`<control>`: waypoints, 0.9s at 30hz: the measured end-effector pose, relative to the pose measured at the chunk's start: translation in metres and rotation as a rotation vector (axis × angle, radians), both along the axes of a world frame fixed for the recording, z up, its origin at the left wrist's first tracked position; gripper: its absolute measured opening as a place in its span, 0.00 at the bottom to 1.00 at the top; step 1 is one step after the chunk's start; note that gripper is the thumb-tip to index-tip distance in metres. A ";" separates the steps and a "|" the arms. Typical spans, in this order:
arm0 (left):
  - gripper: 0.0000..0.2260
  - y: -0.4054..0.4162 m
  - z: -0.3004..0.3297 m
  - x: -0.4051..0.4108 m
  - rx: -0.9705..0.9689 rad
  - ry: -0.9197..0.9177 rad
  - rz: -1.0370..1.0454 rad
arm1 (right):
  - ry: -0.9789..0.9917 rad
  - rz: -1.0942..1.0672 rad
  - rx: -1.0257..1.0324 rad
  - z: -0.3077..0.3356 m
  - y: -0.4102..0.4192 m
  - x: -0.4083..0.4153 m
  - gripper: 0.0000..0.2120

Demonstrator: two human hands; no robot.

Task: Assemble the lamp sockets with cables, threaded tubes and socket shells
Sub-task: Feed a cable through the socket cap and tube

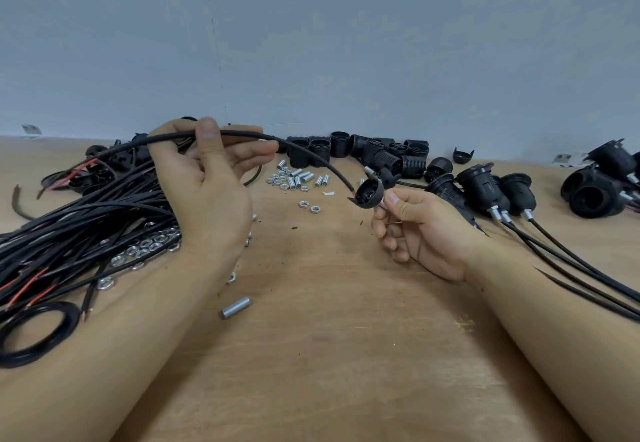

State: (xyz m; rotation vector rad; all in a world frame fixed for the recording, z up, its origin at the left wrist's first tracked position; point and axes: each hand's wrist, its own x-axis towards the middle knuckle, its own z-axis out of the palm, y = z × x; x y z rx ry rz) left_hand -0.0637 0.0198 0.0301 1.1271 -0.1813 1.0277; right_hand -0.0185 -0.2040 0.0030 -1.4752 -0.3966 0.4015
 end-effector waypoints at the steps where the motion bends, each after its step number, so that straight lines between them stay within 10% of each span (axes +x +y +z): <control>1: 0.04 0.001 0.001 0.000 -0.013 -0.003 -0.001 | -0.003 0.004 -0.003 0.000 0.001 0.000 0.12; 27: 0.04 -0.007 -0.004 -0.002 -0.024 0.044 -0.074 | -0.013 0.023 0.009 0.002 0.002 -0.002 0.12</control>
